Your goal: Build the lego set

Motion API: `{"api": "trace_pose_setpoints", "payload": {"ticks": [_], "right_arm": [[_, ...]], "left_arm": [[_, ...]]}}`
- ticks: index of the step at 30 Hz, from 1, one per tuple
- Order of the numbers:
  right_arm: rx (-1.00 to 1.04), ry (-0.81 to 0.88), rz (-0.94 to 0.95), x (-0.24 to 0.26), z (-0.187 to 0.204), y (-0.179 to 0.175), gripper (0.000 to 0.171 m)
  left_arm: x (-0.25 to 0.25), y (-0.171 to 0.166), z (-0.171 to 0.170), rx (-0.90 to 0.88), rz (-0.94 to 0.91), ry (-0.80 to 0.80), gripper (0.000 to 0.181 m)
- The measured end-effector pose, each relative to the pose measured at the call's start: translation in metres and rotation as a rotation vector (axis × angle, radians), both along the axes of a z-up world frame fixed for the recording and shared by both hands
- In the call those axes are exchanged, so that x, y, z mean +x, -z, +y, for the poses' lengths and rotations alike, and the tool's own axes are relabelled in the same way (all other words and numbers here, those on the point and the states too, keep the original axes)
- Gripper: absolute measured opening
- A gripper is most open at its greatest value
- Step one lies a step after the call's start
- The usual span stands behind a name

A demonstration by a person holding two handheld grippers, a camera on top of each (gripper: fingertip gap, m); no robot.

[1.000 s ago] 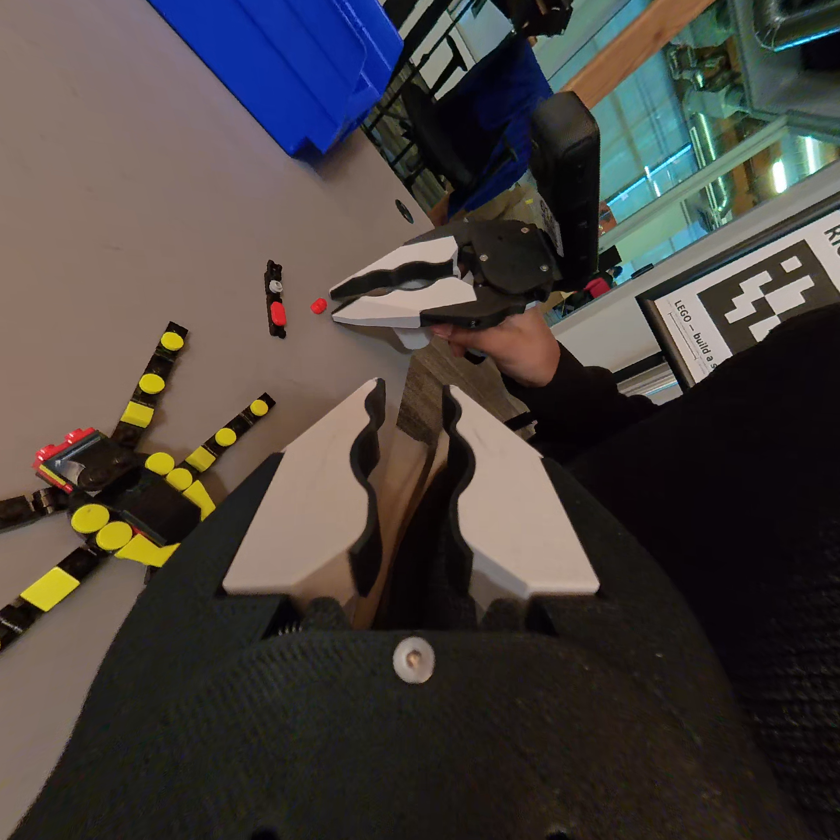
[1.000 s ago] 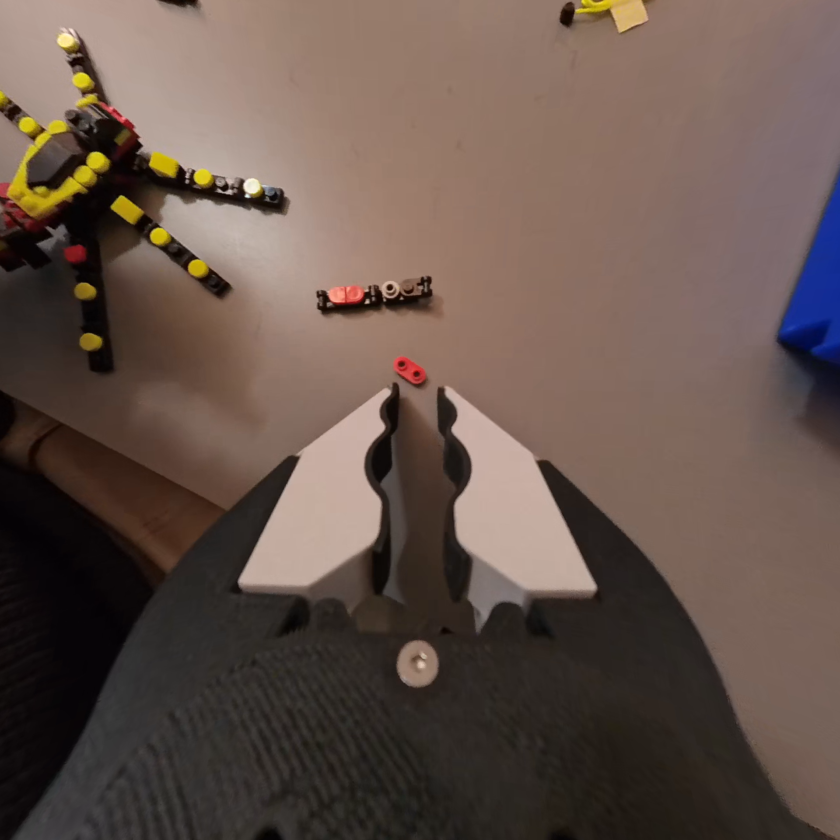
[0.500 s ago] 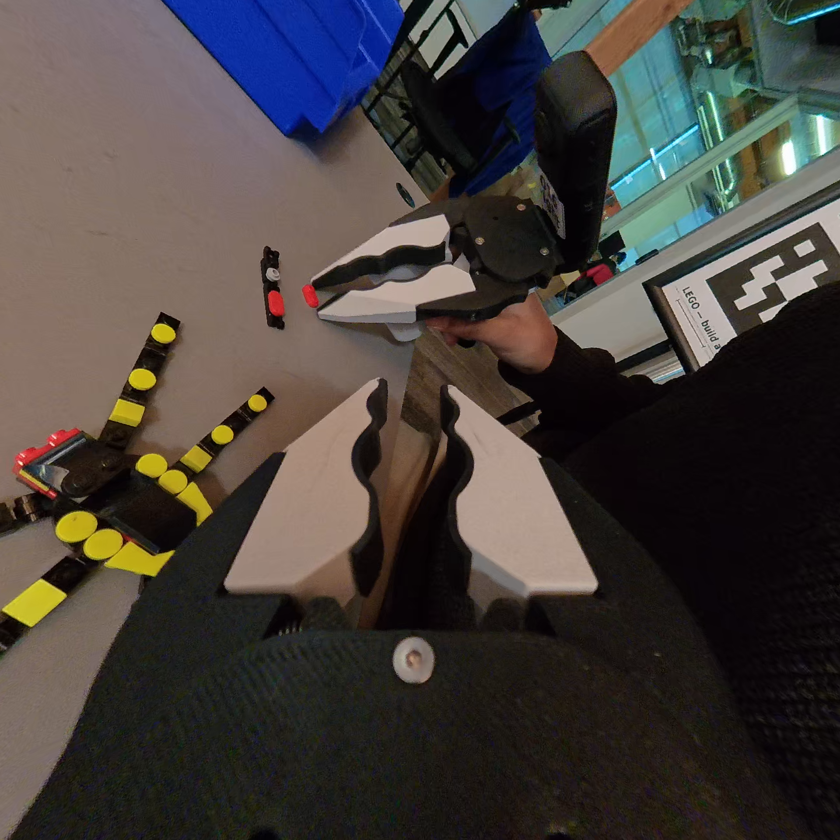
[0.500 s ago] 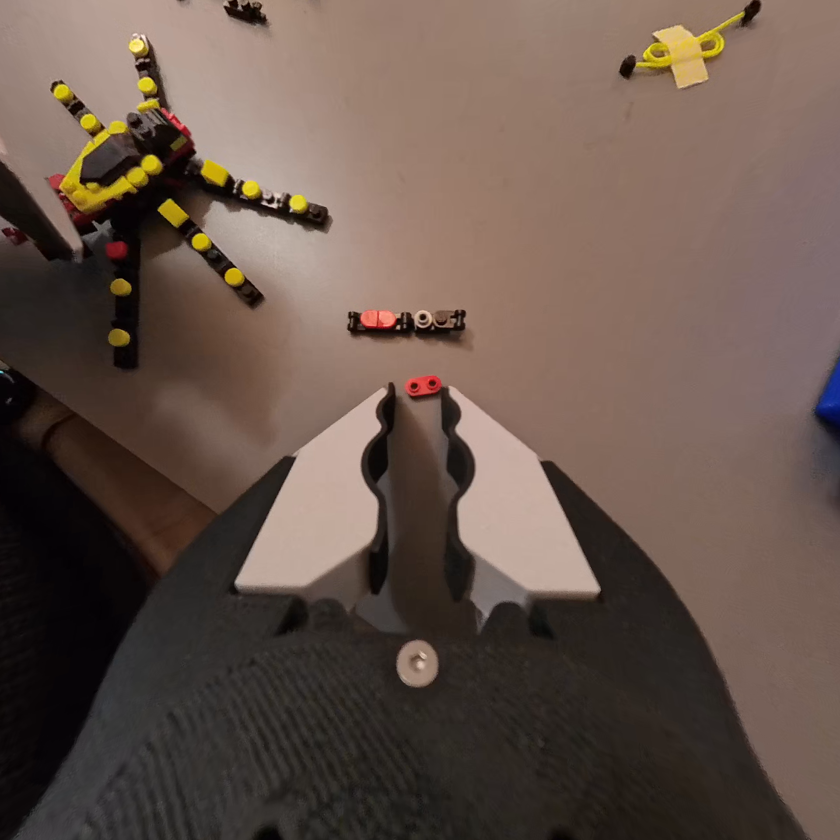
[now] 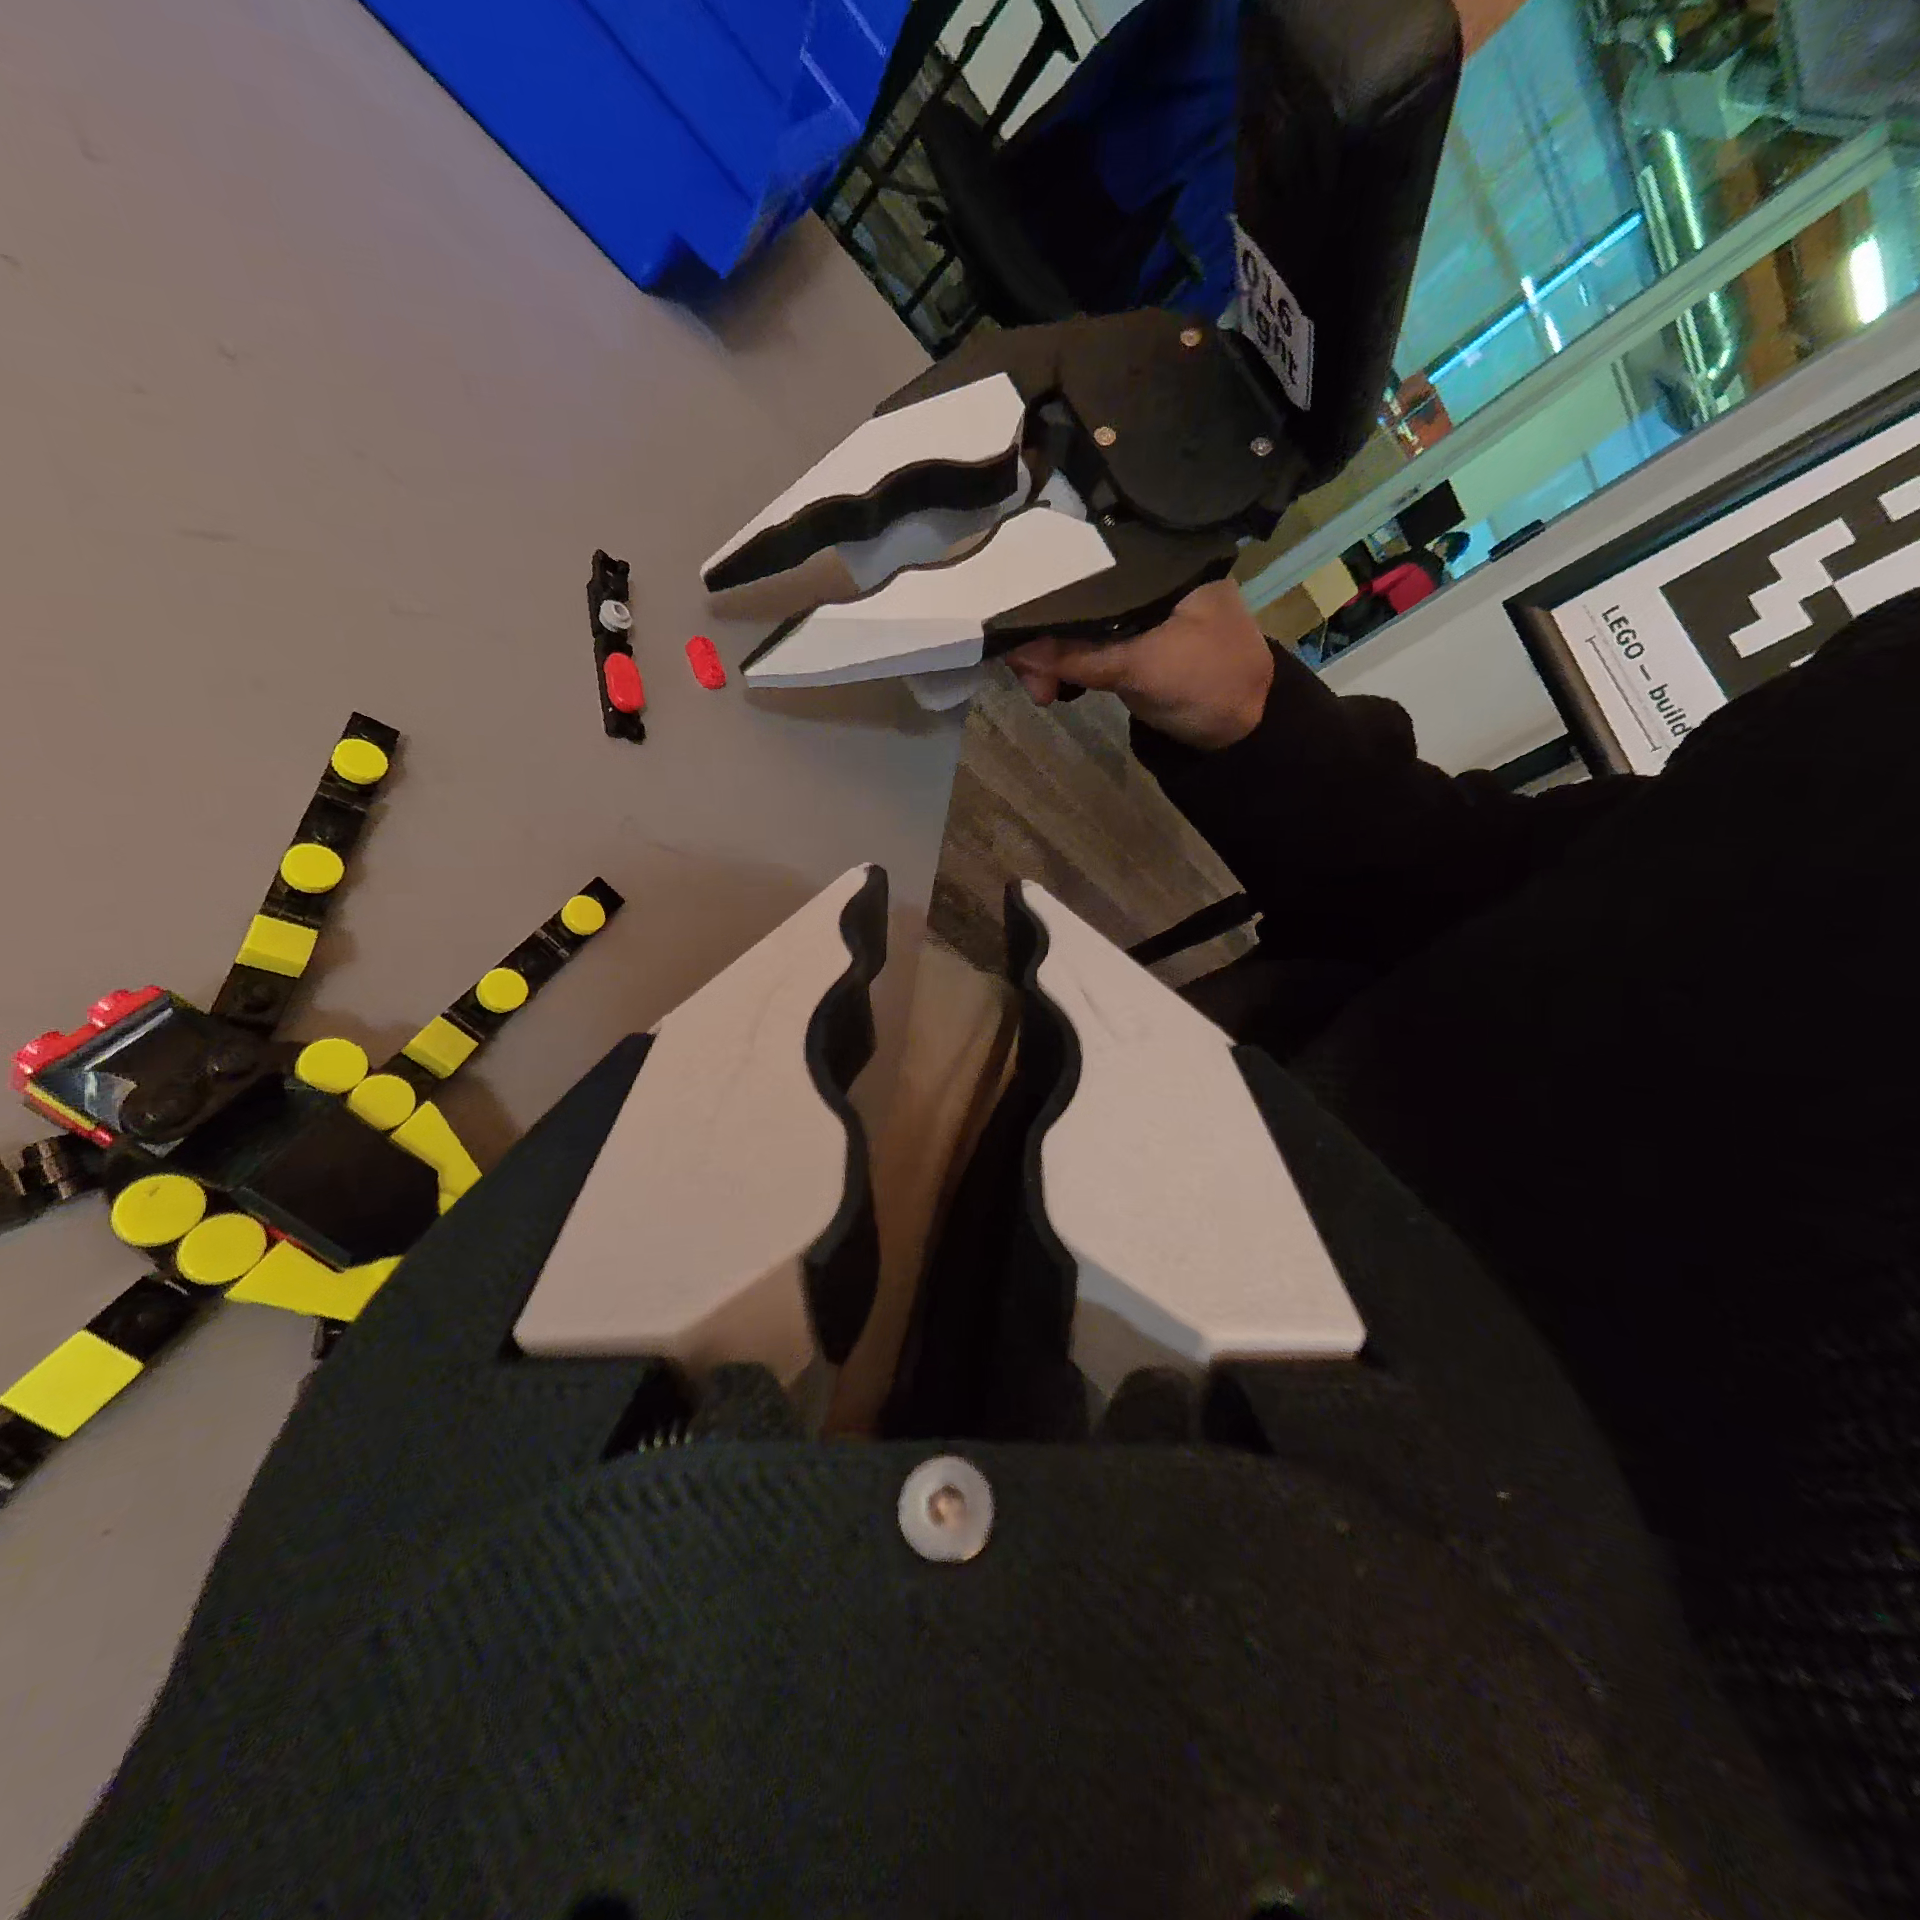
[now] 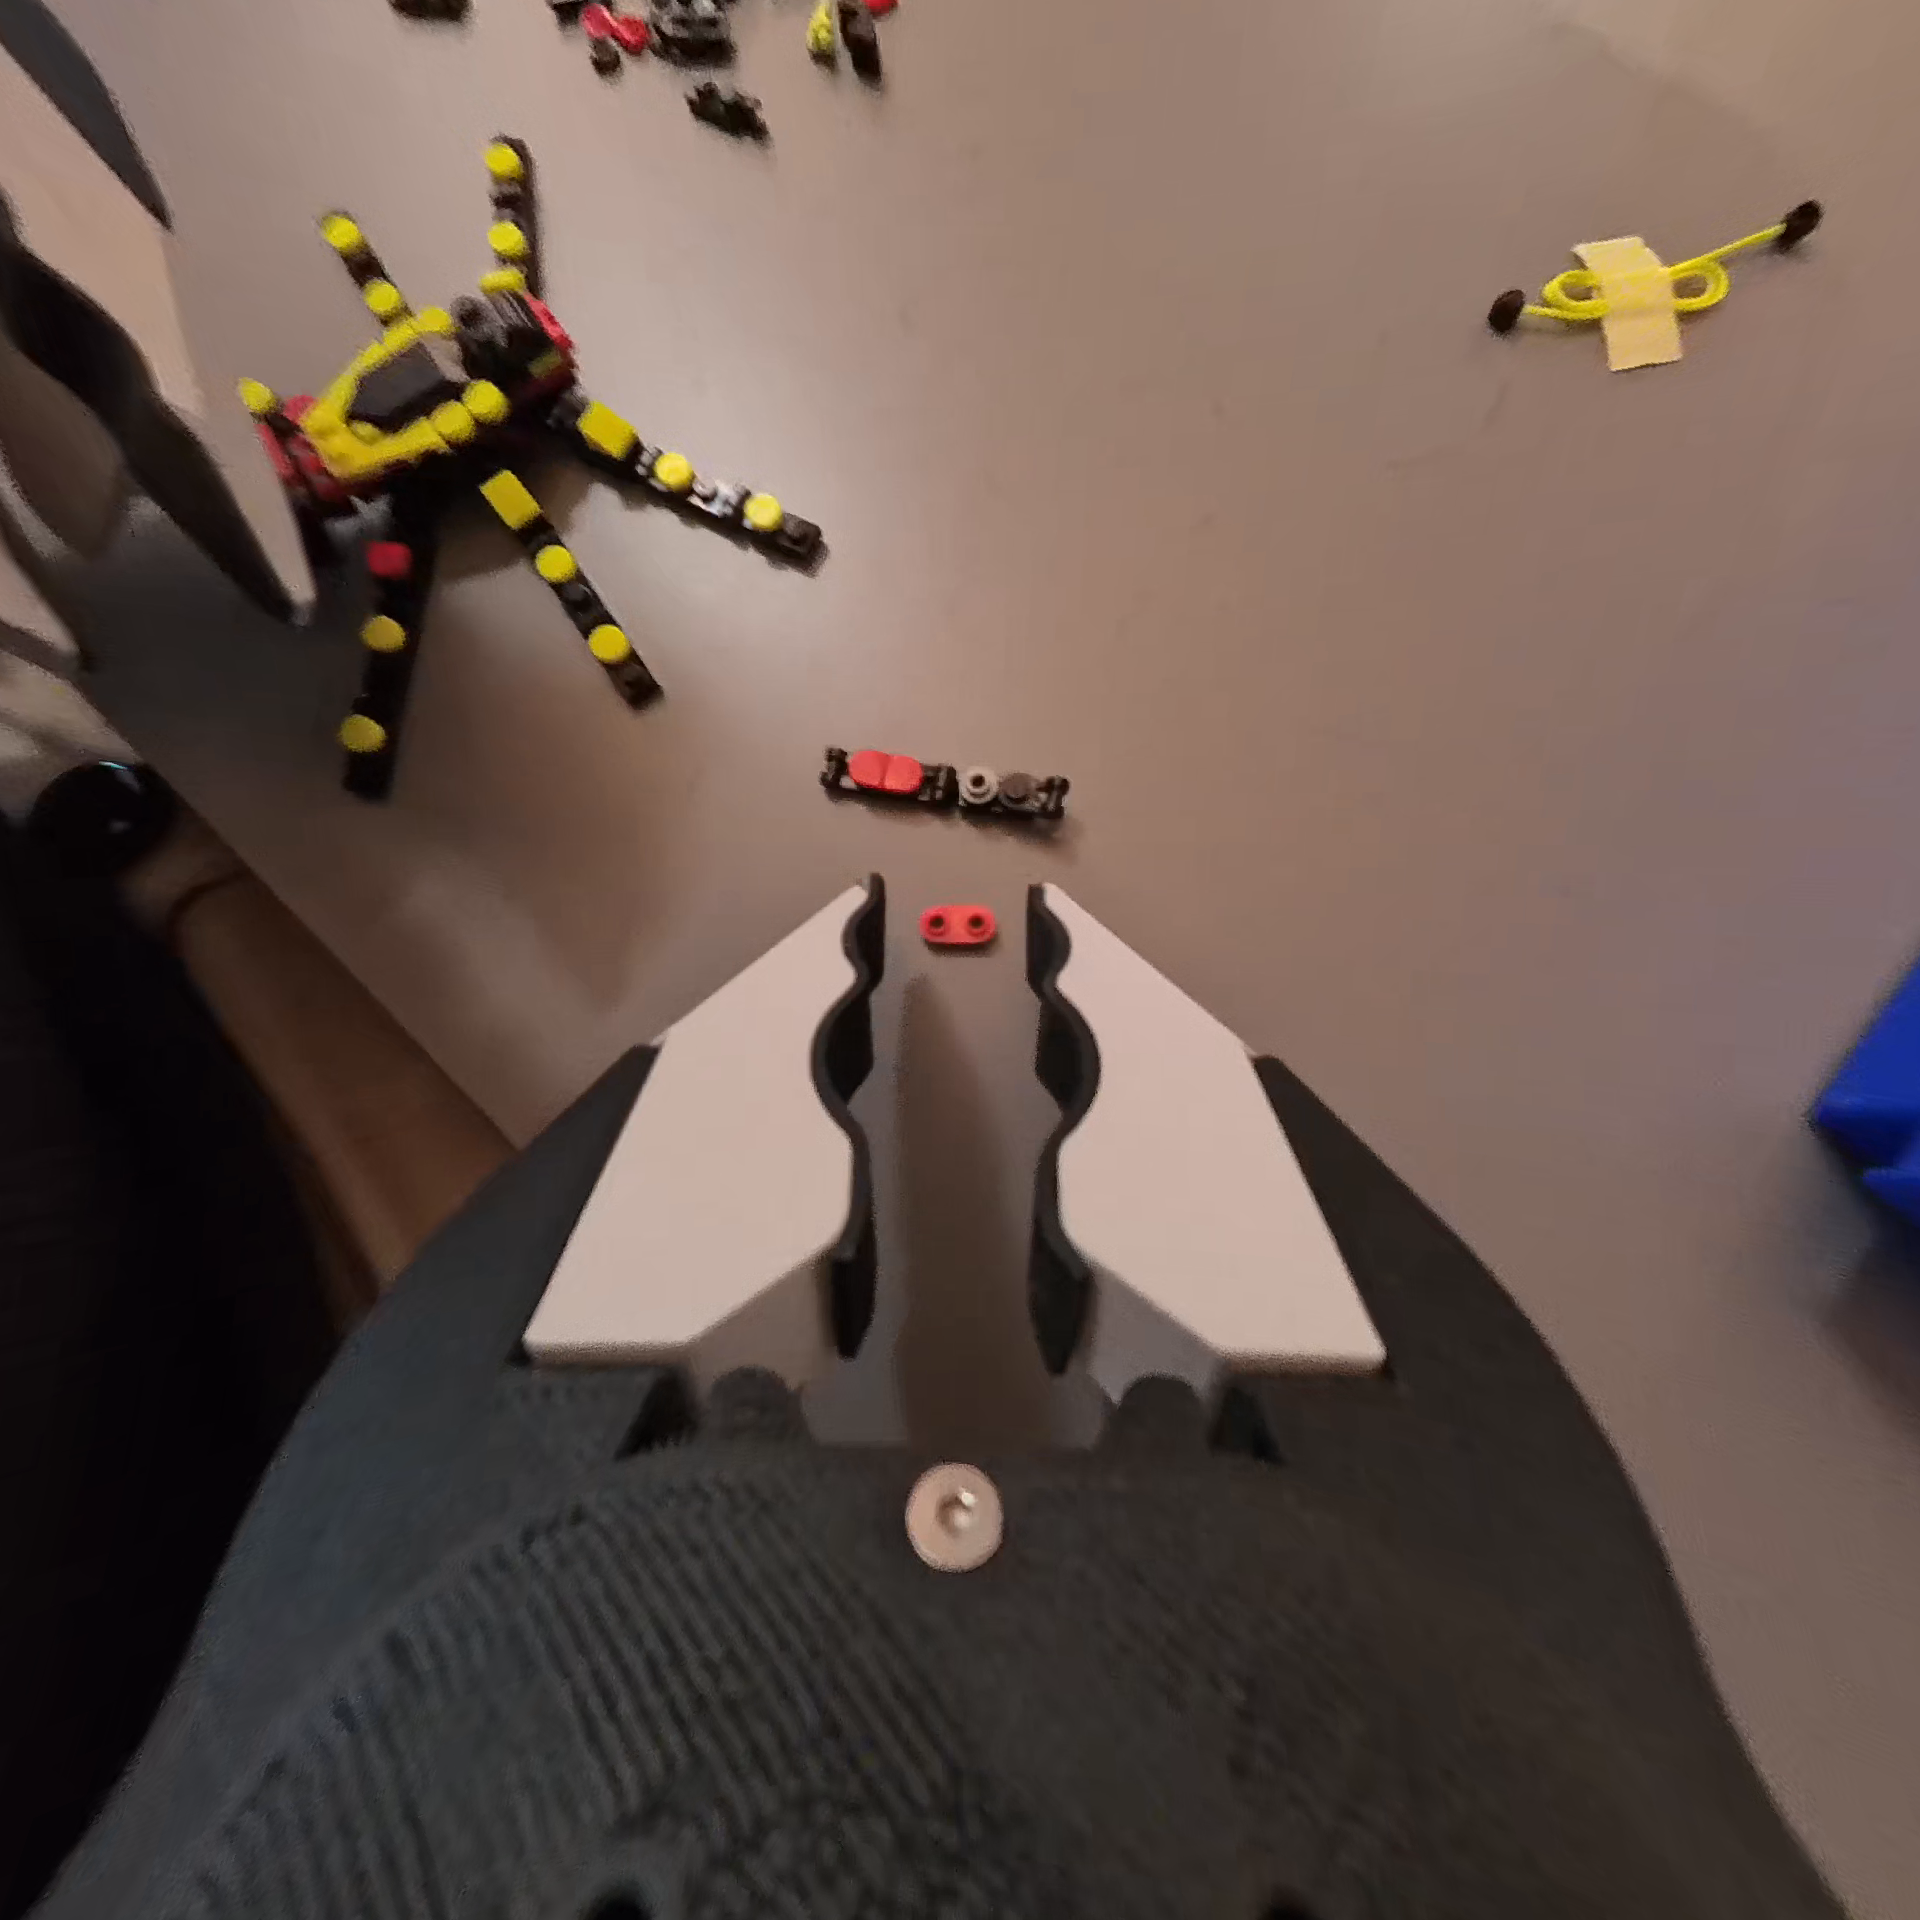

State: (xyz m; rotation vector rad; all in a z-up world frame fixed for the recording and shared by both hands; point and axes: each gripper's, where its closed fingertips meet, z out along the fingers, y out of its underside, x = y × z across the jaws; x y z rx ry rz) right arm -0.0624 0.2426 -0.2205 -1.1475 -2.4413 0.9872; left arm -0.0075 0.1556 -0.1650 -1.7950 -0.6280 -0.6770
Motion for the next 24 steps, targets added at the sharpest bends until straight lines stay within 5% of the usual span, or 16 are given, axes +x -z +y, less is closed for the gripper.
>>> {"api": "trace_pose_setpoints", "payload": {"ticks": [24], "right_arm": [[0.062,-0.014,-0.01,0.0,-0.001,0.011,0.014]], "left_arm": [[0.003,-0.001,0.002,0.011,-0.031,0.015,0.02]]}}
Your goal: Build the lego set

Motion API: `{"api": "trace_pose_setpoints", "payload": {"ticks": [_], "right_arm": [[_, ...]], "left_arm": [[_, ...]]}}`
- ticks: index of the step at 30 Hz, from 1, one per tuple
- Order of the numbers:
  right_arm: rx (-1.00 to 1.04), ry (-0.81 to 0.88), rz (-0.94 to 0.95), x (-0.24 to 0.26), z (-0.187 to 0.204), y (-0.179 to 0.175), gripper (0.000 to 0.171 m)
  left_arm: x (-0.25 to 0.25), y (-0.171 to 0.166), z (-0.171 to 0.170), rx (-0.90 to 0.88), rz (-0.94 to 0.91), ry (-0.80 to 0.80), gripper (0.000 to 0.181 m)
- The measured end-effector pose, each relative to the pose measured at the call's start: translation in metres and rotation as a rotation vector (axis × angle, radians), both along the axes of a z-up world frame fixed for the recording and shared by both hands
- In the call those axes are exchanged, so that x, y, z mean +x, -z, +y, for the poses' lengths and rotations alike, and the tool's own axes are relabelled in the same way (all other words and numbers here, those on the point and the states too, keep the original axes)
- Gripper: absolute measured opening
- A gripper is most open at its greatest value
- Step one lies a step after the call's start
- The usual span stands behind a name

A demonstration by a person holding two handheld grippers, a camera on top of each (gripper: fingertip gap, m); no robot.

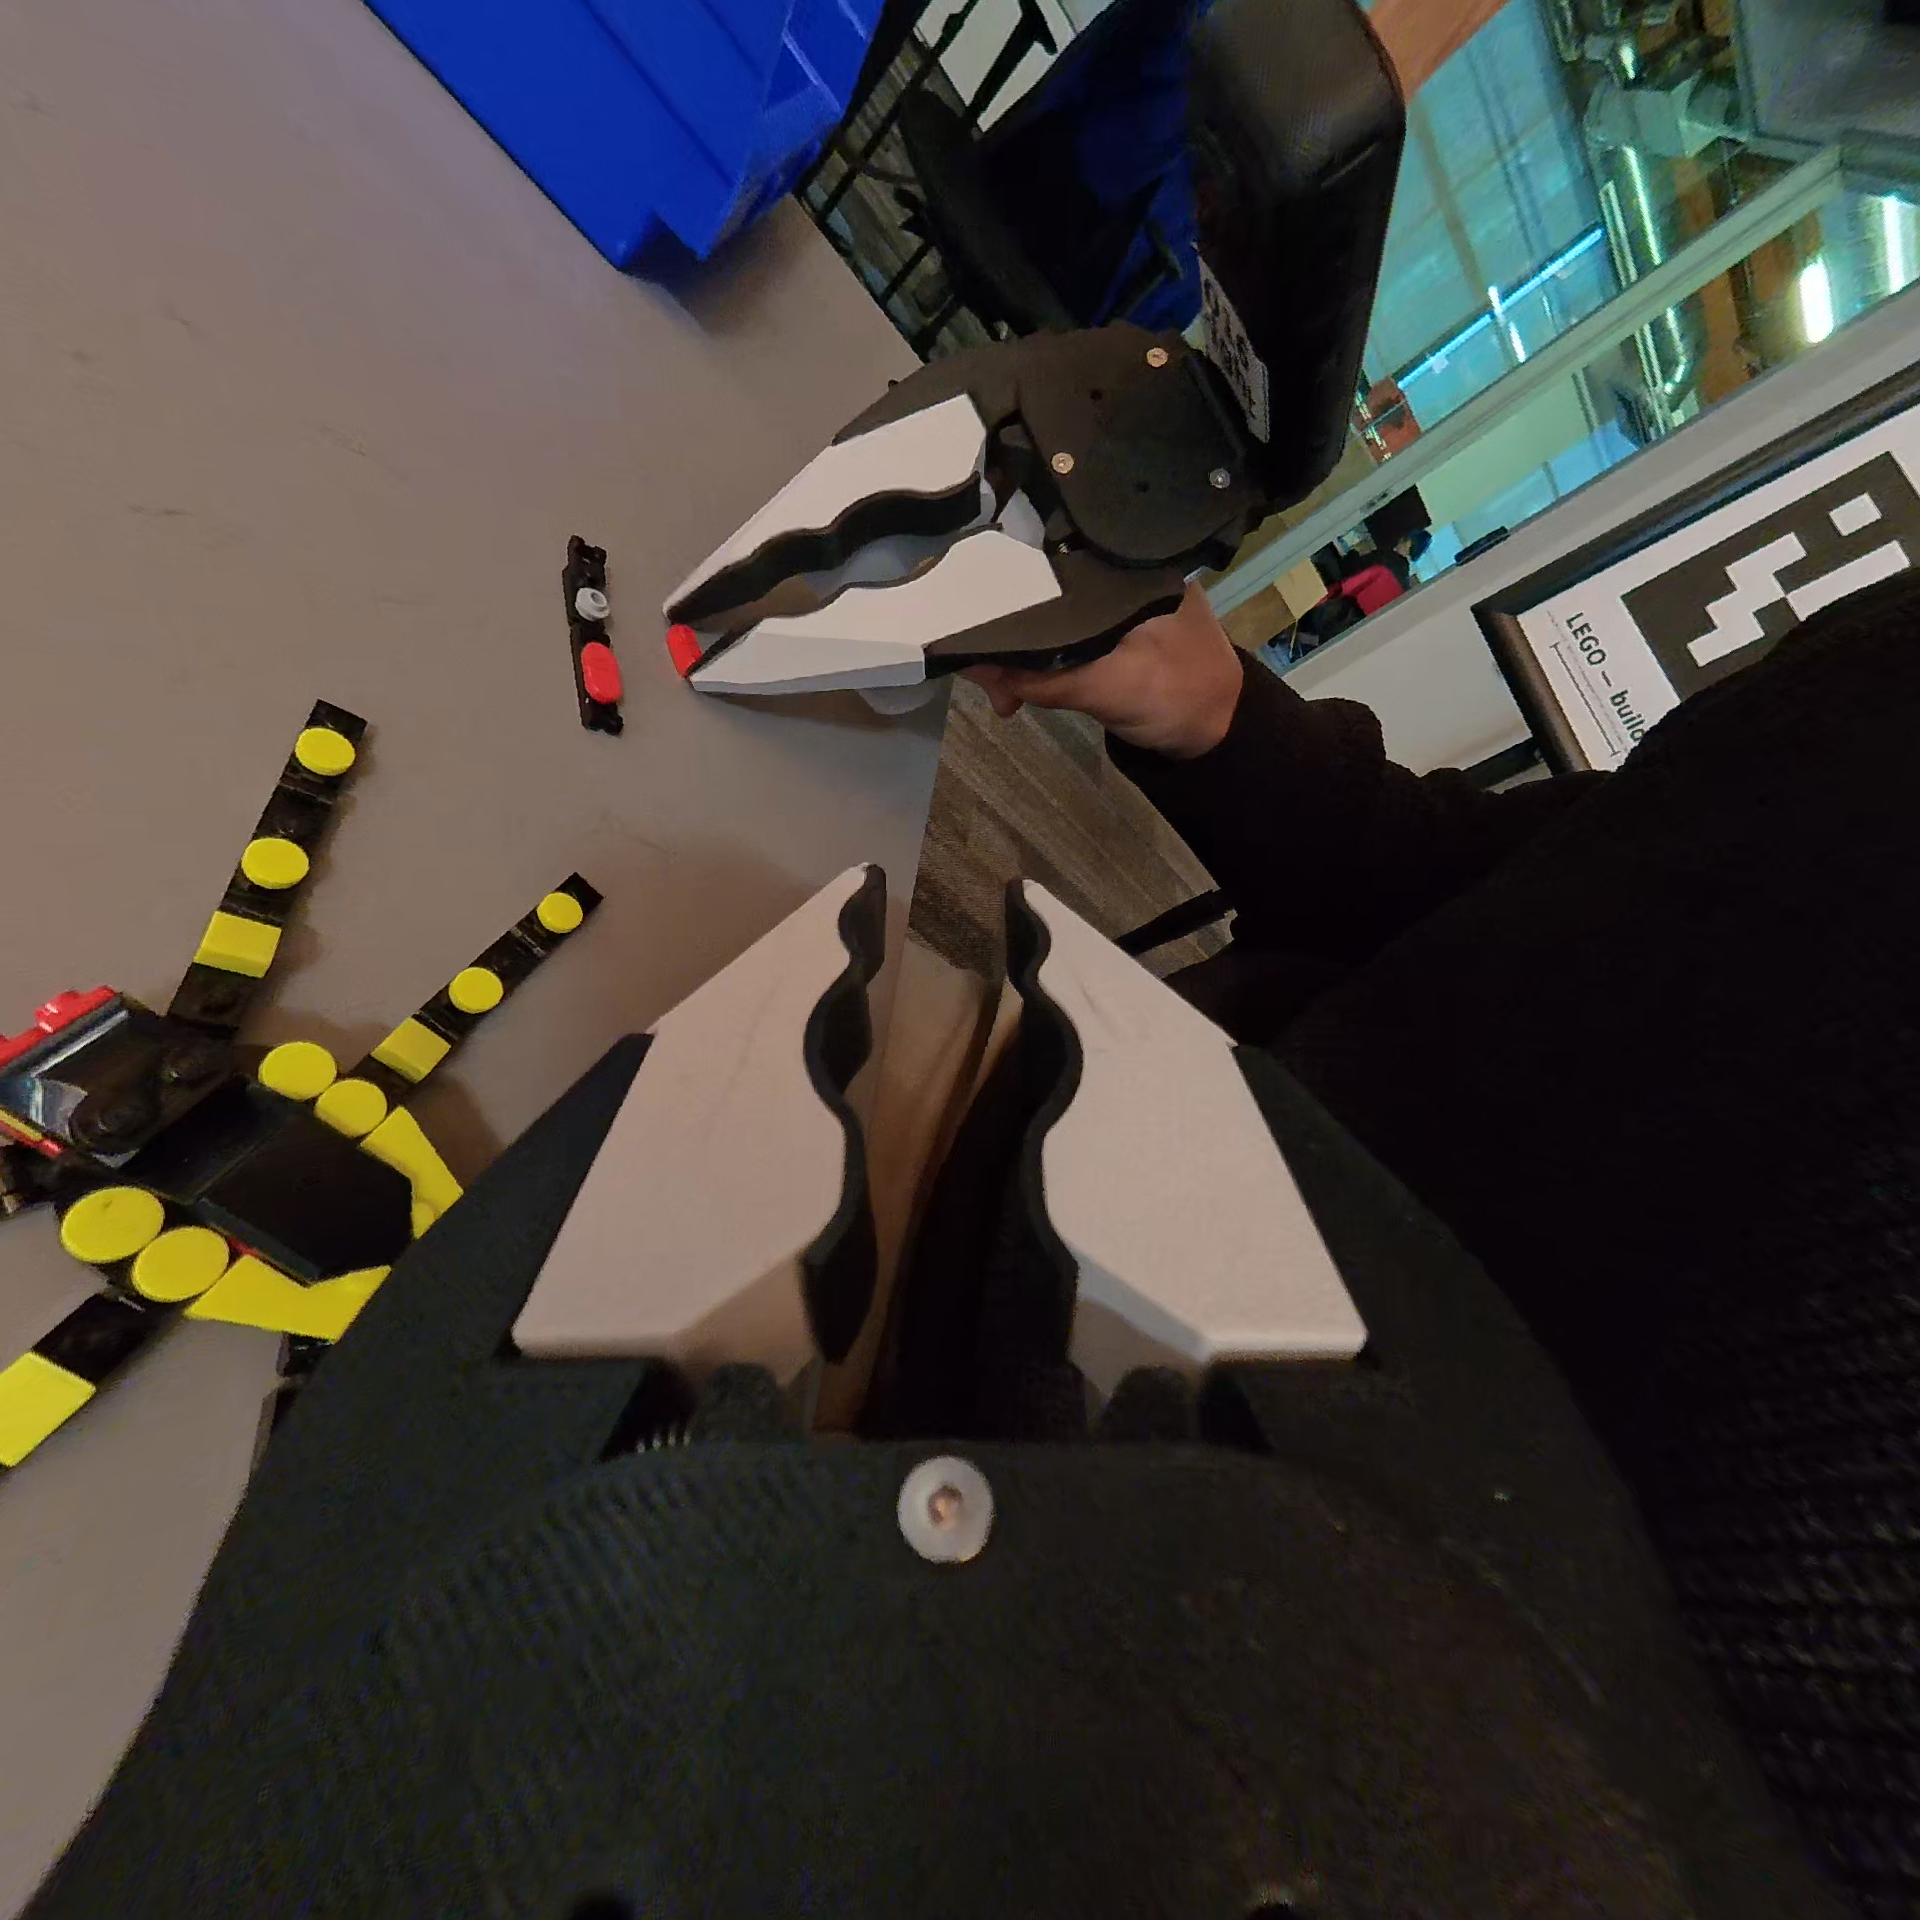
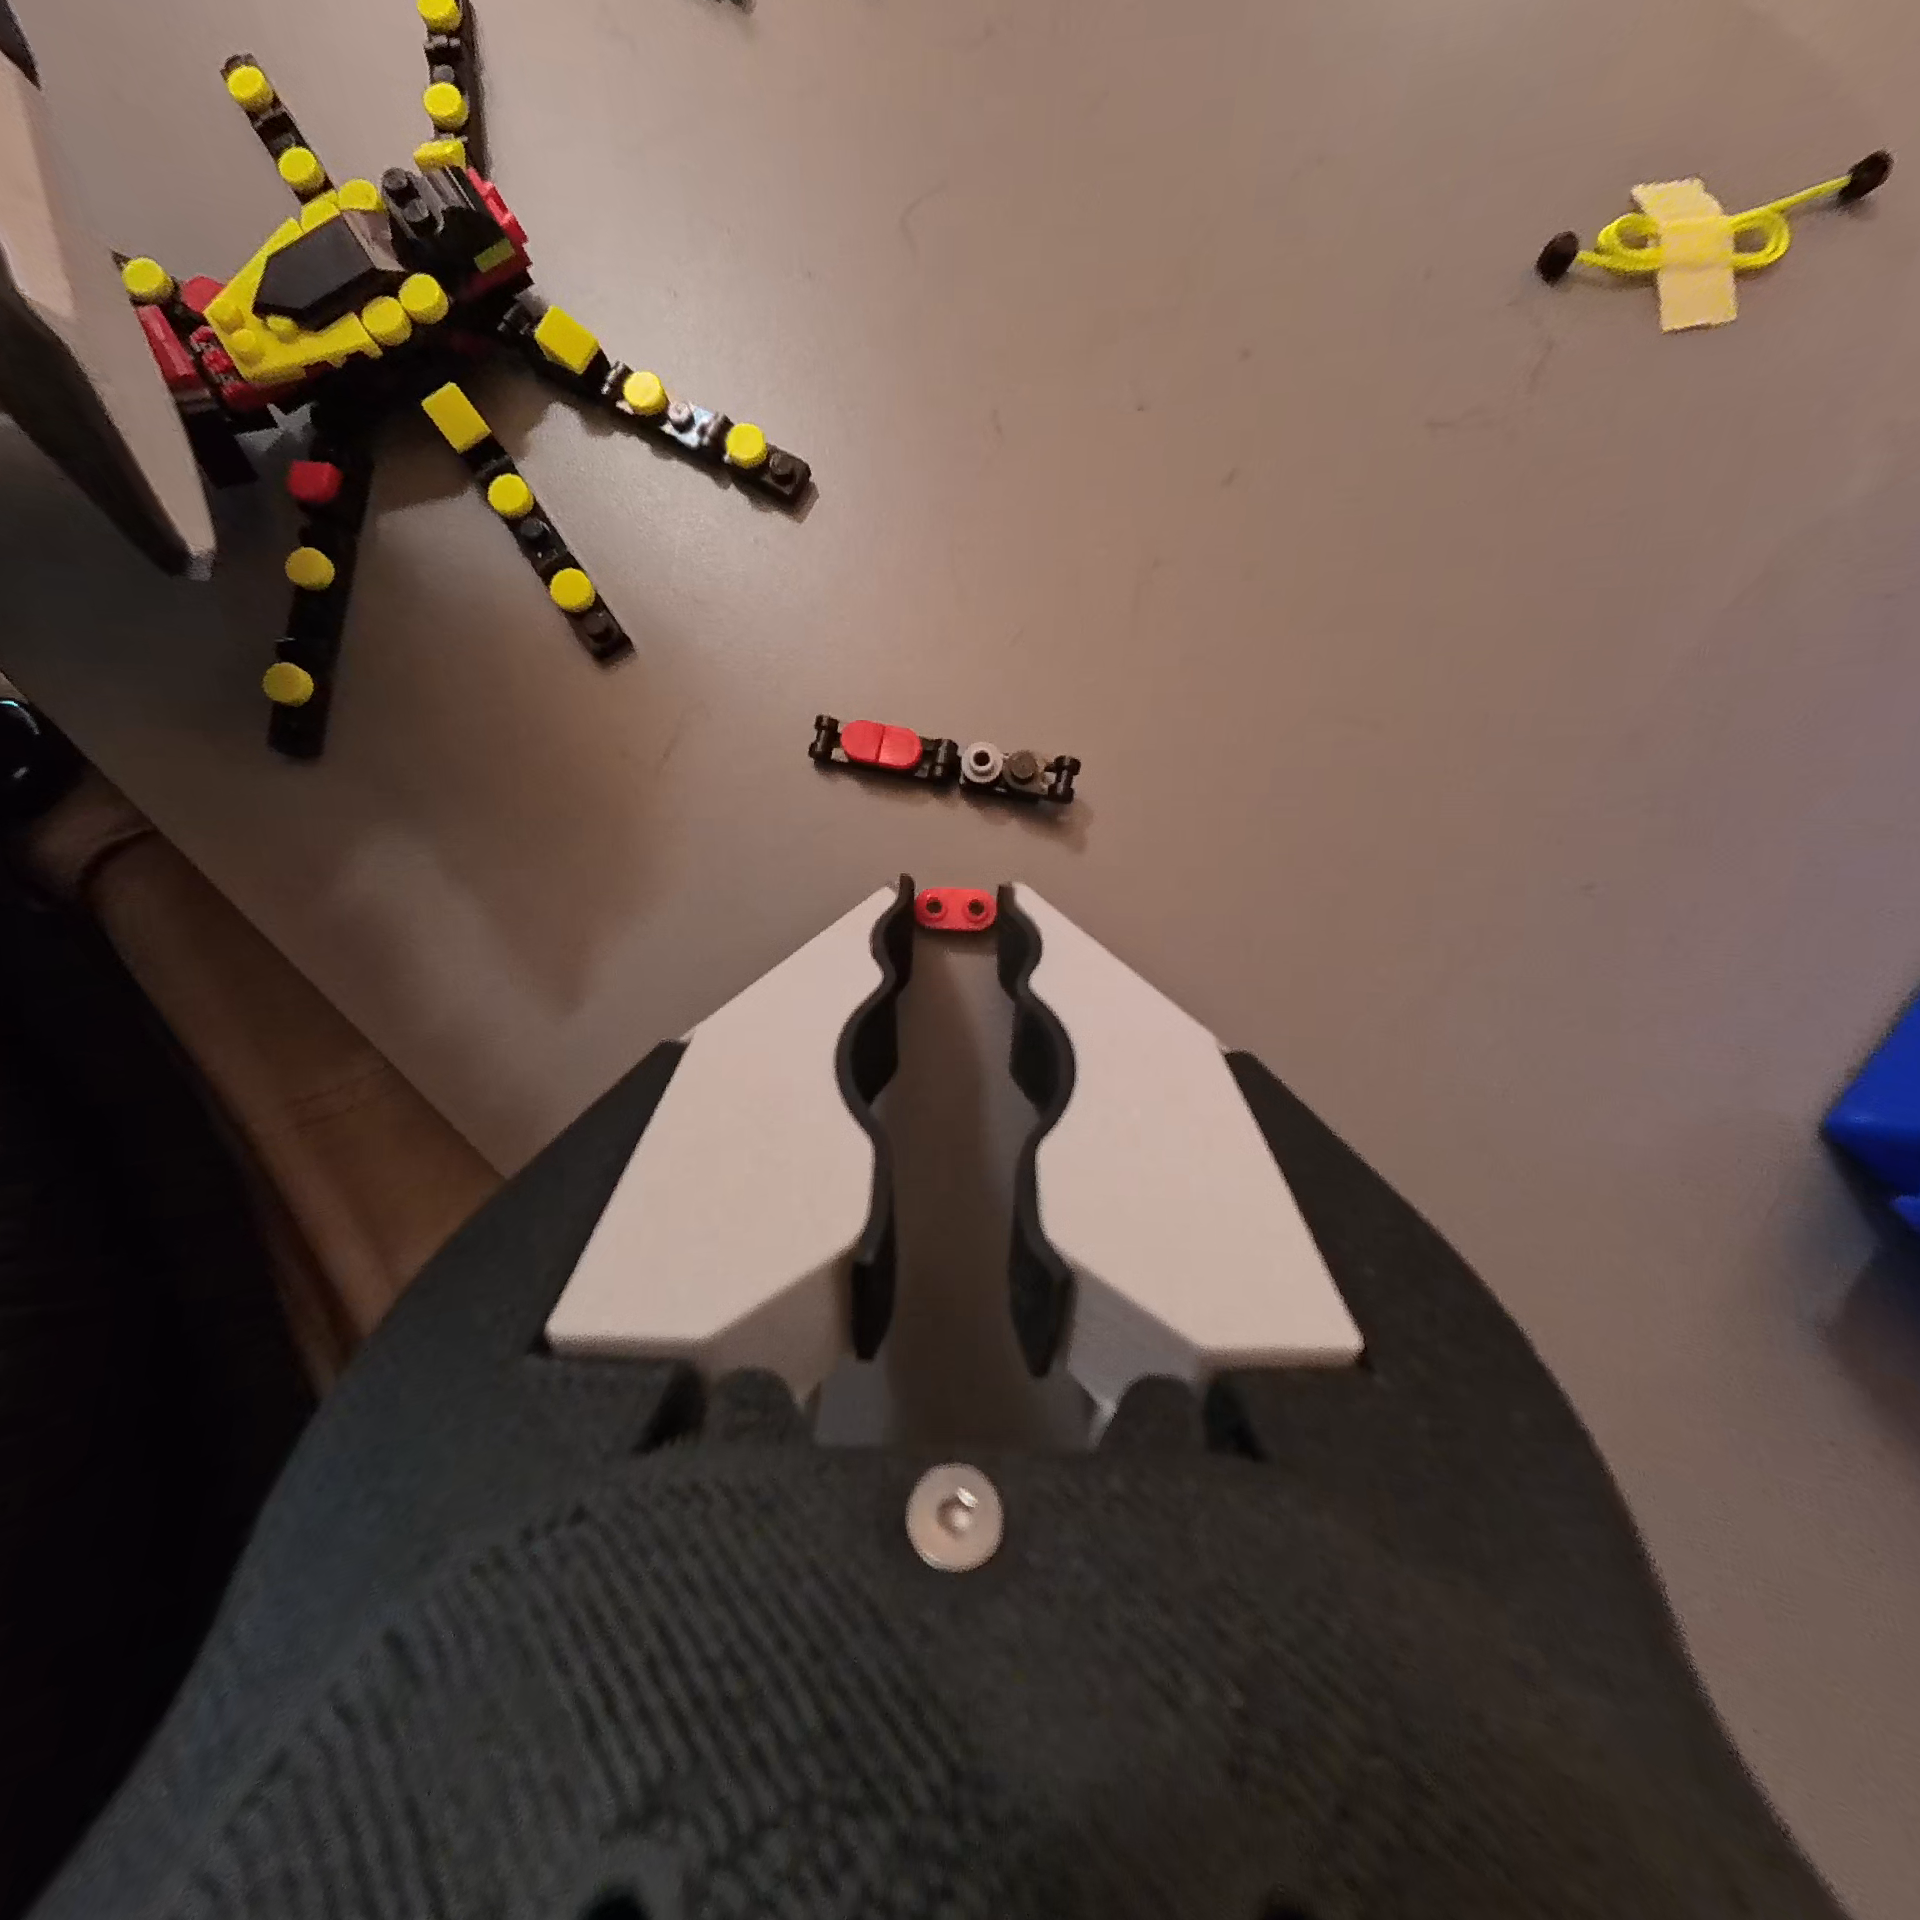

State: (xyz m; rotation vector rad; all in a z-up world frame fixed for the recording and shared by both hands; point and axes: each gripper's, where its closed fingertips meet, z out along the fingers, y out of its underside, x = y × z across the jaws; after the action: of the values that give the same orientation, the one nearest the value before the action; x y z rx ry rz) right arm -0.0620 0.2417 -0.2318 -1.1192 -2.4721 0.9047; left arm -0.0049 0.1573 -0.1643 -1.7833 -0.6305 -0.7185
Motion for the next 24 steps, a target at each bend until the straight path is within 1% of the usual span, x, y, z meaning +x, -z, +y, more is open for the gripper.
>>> {"api": "trace_pose_setpoints", "payload": {"ticks": [6,9,24], "right_arm": [[-0.026,0.041,0.088,-0.014,-0.001,-0.017,0.014],[-0.03,0.066,0.077,-0.018,-0.002,-0.015,0.014],[-0.041,0.064,0.057,-0.026,-0.01,-0.009,0.013]], "left_arm": [[0.0,-0.001,0.001,0.006,-0.009,-0.001,0.02],[0.0,-0.001,0.001,0.01,-0.014,0.001,0.02],[-0.001,-0.002,0.002,0.021,-0.038,0.004,0.021]]}}
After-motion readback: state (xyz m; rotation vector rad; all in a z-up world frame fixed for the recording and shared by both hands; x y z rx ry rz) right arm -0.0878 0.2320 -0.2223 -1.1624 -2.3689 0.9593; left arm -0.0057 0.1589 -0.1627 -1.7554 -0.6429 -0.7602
